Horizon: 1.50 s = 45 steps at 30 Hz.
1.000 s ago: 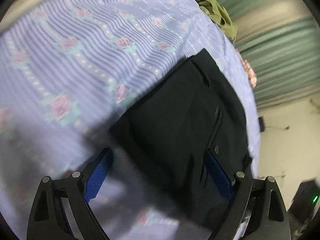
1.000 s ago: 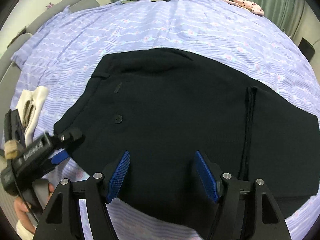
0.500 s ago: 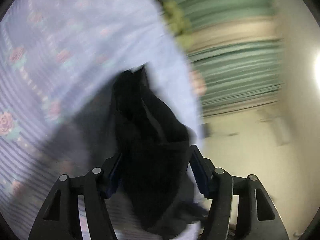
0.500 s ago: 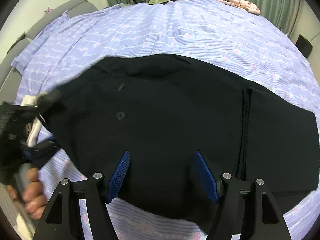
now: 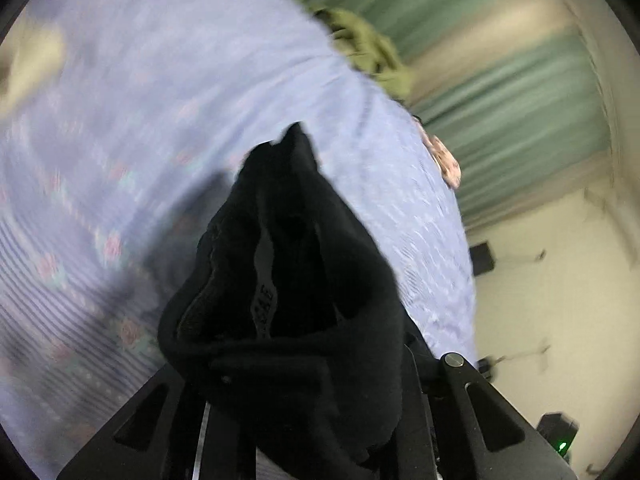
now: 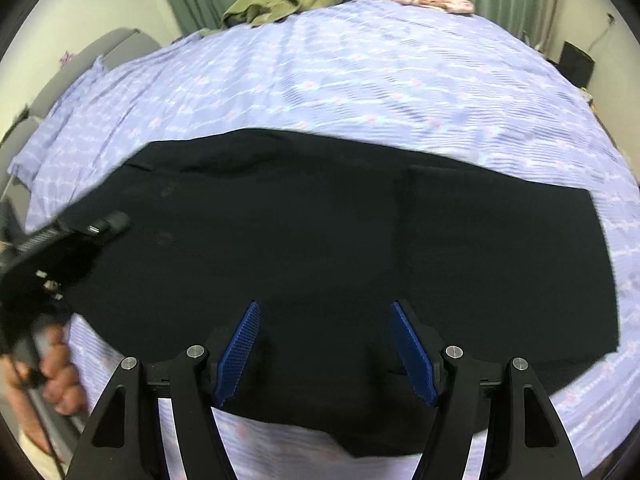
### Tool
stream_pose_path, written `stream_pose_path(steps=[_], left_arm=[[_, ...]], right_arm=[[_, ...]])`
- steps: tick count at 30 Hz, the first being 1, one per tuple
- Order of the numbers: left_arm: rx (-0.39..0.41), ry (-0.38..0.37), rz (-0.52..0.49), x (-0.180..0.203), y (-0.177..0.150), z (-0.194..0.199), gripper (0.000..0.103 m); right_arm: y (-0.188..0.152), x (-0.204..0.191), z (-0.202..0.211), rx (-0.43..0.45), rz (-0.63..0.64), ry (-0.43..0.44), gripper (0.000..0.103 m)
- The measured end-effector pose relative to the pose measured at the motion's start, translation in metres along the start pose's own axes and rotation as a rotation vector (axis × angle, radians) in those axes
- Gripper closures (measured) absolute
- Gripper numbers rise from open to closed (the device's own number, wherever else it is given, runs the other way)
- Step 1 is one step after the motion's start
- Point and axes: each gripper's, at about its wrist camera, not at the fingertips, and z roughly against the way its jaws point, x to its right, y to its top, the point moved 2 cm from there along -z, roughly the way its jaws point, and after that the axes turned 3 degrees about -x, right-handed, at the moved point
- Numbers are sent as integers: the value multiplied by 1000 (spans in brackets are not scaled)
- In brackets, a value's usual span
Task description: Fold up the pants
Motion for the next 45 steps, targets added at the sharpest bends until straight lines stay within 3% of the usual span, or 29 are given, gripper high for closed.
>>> stream_pose_path(steps=[5,10,14,17,23,30,34,36,37,38,39,45], left_arm=[[84,113,-281,101,-21,27,85],[111,79,-418,183,-47,30,85],[107,100,-552,248,-83,21,85],[59,107,-625,294,-115,-2,85],[-57,145,-692,344,-171,-74,85],[-283,253,-739,364,-261,-198,85],[-329,306,-776,371,-299,-219,84],[-358,328,-786,374,-306,-222,77],[-382,328,-781,375,-308,-222,61],[-409,307,-766,373,-310,-219,35],[-422,299,-753,373,-310,-213,26],[-343,187,-768,380,-297,-151,14]], right_arm=[[-10,57,50,53,-55,-2,34],[-23,118,101,113,-101,-14,34],[-28,169,129,150,-137,-31,34],[-30,206,141,157,-165,-46,34],[-37,280,157,149,-218,-59,34],[-52,354,137,101,-266,-66,34],[-61,388,119,49,-292,-76,34],[-64,398,115,38,-301,-88,34],[-65,403,112,30,-307,-97,34],[-67,407,111,23,-317,-105,34],[-67,412,109,18,-333,-112,34],[-59,423,109,31,-354,-132,34]])
